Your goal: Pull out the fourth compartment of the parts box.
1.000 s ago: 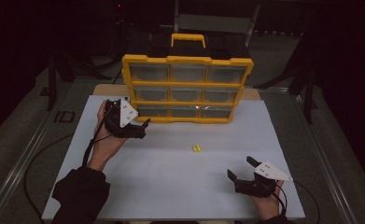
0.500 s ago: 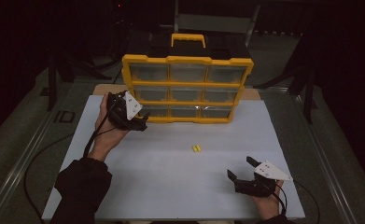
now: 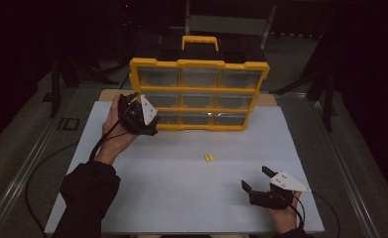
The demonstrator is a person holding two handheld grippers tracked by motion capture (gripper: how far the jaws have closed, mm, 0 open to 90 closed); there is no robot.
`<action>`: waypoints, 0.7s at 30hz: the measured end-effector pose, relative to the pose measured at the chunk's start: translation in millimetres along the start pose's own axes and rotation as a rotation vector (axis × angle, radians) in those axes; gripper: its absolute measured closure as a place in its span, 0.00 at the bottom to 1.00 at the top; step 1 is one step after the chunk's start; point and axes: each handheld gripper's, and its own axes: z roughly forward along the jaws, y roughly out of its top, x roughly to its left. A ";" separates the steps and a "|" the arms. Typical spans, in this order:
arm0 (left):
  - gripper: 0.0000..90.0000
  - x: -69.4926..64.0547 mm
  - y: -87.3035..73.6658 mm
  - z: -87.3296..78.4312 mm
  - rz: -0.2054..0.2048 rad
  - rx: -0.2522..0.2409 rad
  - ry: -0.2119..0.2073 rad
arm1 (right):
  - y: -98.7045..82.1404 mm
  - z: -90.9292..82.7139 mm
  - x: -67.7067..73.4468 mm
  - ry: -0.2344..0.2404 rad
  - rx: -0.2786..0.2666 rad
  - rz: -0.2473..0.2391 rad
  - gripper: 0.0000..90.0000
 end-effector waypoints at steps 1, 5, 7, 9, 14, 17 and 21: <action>0.02 -1.1 1.0 1.2 0.012 0.002 0.003 | 0.0 0.1 0.0 0.000 0.000 -0.001 0.10; 0.02 -4.1 5.3 4.8 0.059 0.014 0.014 | -0.1 0.2 0.0 -0.002 0.002 -0.003 0.10; 0.02 -6.0 6.8 6.8 0.091 0.028 0.027 | -0.1 0.1 -0.3 -0.001 0.001 -0.001 0.10; 0.02 -8.8 8.0 10.1 0.142 0.042 0.039 | -0.3 0.3 -0.6 -0.001 0.001 0.001 0.10; 0.02 -14.9 12.8 13.9 0.228 0.056 0.072 | -0.4 0.7 -0.1 0.001 0.003 0.002 0.10; 0.03 -17.6 16.4 15.1 0.280 0.073 0.093 | -0.4 0.9 0.1 0.001 0.003 0.000 0.10; 0.04 -20.0 20.4 16.3 0.313 0.076 0.122 | -0.4 1.0 0.2 0.002 0.003 0.000 0.10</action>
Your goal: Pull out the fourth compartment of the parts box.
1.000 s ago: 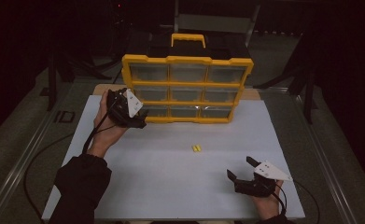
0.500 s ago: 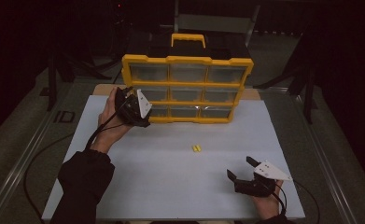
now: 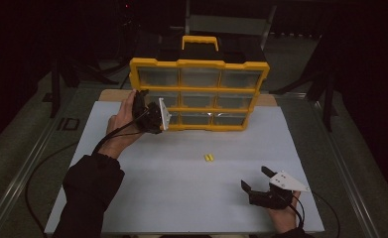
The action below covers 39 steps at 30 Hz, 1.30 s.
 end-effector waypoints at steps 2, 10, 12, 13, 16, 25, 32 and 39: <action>0.04 -0.1 1.4 0.1 0.012 0.001 0.014 | 0.0 0.0 -0.1 -0.001 0.000 0.000 0.10; 0.04 -5.2 5.6 6.0 0.105 0.041 0.091 | -0.1 0.0 0.0 -0.002 0.001 -0.002 0.10; 0.04 -6.1 7.5 6.9 0.123 0.045 0.106 | -0.2 0.2 -0.1 -0.001 0.002 -0.001 0.10; 0.04 -6.4 8.4 7.5 0.128 0.047 0.108 | -0.2 0.2 0.0 -0.001 0.002 -0.001 0.10; 0.05 -8.2 10.8 8.5 0.154 0.044 0.140 | -0.1 0.1 0.3 -0.001 0.001 -0.004 0.10; 0.18 -12.5 11.7 14.6 0.224 0.063 0.241 | -0.3 -0.1 0.0 -0.004 0.002 -0.003 0.10; 0.34 -18.2 13.3 18.7 0.279 0.064 0.301 | -0.4 0.0 -0.1 -0.004 0.003 -0.002 0.10; 0.51 -23.2 17.5 19.9 0.324 0.044 0.358 | -0.4 -0.2 -0.4 -0.004 0.003 -0.003 0.10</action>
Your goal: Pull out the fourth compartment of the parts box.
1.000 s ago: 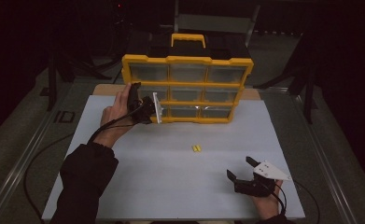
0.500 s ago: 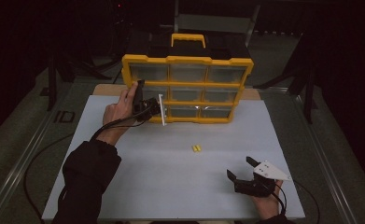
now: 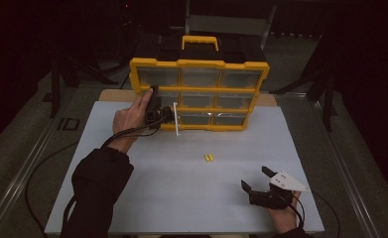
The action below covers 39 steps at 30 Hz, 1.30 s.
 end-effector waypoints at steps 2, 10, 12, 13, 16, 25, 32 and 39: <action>0.55 -0.7 1.1 -0.5 0.015 0.000 0.011 | 0.0 -0.1 -0.1 -0.001 -0.001 -0.001 0.10; 0.68 -5.1 2.5 -1.6 0.051 -0.010 0.074 | 0.0 -0.4 -0.2 -0.002 -0.001 -0.001 0.10; 0.69 -5.3 2.5 -1.7 0.052 -0.008 0.076 | 0.0 -0.4 -0.2 -0.002 0.000 -0.002 0.10; 0.69 -5.2 2.8 -1.8 0.048 -0.005 0.079 | 0.0 -0.6 -0.4 -0.002 -0.001 -0.002 0.10; 0.72 -7.8 3.1 -2.1 0.059 -0.005 0.087 | -0.1 -0.7 -0.6 -0.002 0.000 0.000 0.10; 0.77 -10.6 2.9 -3.8 0.077 -0.009 0.094 | -0.2 -0.1 -0.4 -0.003 0.002 -0.001 0.10; 0.85 -13.9 3.1 -3.9 0.097 -0.008 0.089 | -0.3 -0.1 -0.5 -0.003 0.003 -0.002 0.10; 0.89 -14.3 3.3 -3.7 0.104 -0.003 0.086 | -0.3 -0.1 -0.7 -0.003 0.001 -0.002 0.10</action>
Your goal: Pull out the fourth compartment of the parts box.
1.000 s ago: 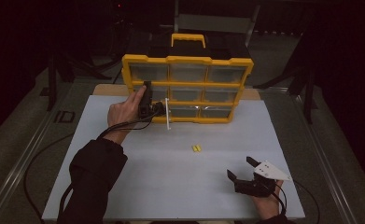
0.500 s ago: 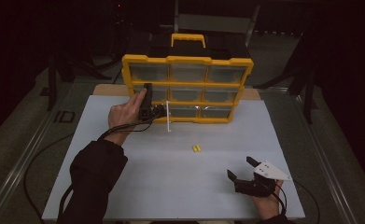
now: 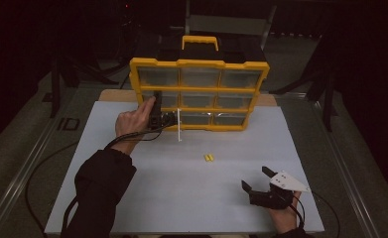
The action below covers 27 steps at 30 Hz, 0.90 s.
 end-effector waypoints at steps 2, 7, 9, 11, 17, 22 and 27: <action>0.89 0.7 0.2 -0.4 -0.002 -0.001 -0.002 | 0.0 0.0 0.0 0.000 0.000 0.000 0.10; 0.89 1.3 0.9 -3.4 -0.005 0.001 -0.003 | 0.0 1.2 0.8 0.002 0.004 -0.003 0.10; 0.89 1.4 0.1 -3.6 -0.007 -0.003 -0.004 | 0.1 1.1 1.4 0.004 0.003 -0.004 0.10; 0.89 0.7 -0.6 -4.6 -0.002 -0.002 -0.002 | 0.1 0.5 1.2 0.004 0.001 -0.003 0.10; 0.86 2.1 -0.2 -3.1 -0.017 0.004 -0.009 | -0.3 0.2 0.1 0.001 0.007 -0.001 0.10; 0.84 5.5 -3.8 -2.5 -0.019 0.012 -0.030 | -0.3 0.7 0.1 0.002 0.005 0.000 0.10; 0.88 5.1 -4.2 -2.7 -0.012 0.009 -0.033 | -0.3 1.6 0.9 0.002 0.010 -0.005 0.10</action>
